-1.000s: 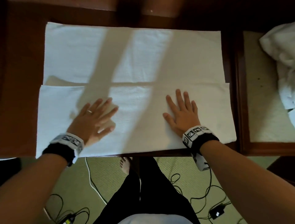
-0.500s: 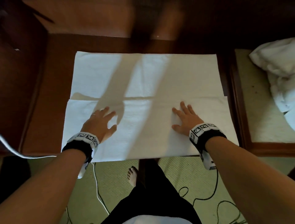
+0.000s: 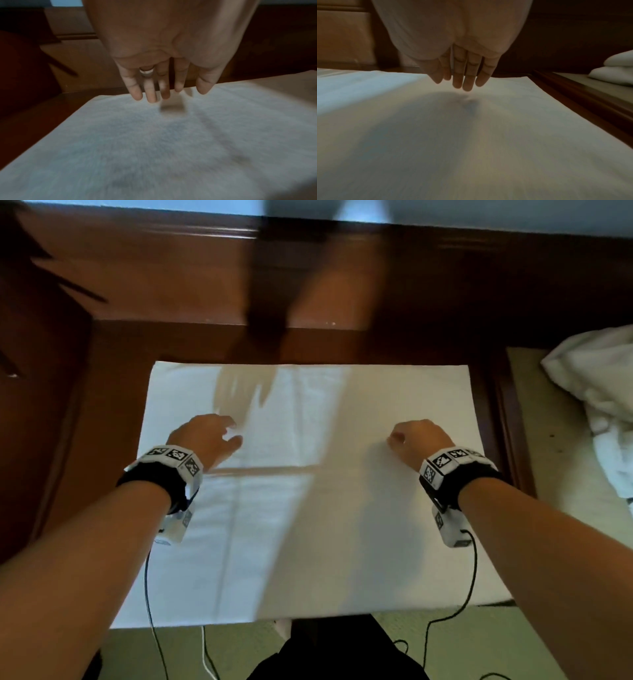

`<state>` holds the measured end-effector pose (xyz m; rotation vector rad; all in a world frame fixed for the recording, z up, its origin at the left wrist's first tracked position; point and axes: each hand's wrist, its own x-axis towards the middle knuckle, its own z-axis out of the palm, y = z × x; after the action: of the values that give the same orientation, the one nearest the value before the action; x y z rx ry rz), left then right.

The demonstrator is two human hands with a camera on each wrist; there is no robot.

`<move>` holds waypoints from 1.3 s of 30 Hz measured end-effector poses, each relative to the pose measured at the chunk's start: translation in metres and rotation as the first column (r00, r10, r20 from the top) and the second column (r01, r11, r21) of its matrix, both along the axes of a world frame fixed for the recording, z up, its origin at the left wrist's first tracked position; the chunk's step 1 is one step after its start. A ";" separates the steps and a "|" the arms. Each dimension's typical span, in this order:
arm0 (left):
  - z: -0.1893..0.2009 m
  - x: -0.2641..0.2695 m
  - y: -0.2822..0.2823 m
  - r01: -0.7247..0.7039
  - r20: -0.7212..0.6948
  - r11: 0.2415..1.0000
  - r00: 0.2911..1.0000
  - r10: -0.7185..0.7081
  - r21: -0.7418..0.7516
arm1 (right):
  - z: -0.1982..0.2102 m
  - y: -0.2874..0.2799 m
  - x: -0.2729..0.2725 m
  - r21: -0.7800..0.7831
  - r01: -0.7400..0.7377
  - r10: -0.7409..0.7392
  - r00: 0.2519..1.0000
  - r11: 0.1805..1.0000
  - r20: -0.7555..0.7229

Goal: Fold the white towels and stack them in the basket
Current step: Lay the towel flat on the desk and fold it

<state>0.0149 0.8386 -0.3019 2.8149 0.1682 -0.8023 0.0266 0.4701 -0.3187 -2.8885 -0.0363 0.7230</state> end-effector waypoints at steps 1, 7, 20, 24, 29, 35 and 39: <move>-0.002 0.015 0.000 -0.002 0.021 1.000 1.000 0.002 0.007 | -0.004 -0.003 0.015 0.026 0.014 -0.016 0.998 1.000 0.053; -0.041 0.085 0.008 0.183 0.113 0.964 0.972 -0.207 0.194 | -0.034 -0.022 0.097 -0.037 -0.053 0.058 0.988 0.998 0.141; -0.030 0.107 0.004 0.188 0.394 0.968 0.887 -0.241 0.168 | -0.029 -0.043 0.127 -0.048 -0.110 0.121 0.915 0.993 0.386; 0.013 0.111 0.012 0.187 0.516 0.957 0.811 -0.277 0.220 | 0.008 -0.045 0.128 -0.002 -0.041 0.037 0.882 0.999 0.470; 0.052 0.073 0.022 0.235 0.605 0.922 0.700 -0.379 0.306 | 0.048 -0.041 0.086 -0.043 -0.046 0.062 0.855 0.998 0.516; 0.064 -0.040 0.037 0.271 0.650 0.915 0.644 -0.403 0.298 | 0.071 -0.041 -0.020 -0.073 -0.042 0.077 0.799 0.996 0.597; 0.041 -0.128 0.038 0.317 0.646 0.906 0.635 -0.423 0.282 | 0.056 -0.045 -0.104 -0.070 0.021 0.031 0.751 0.997 0.660</move>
<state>-0.1131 0.8769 -0.2611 3.1002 -0.5189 0.2996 -0.0776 0.4250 -0.2625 -3.0471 -0.1044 -0.3517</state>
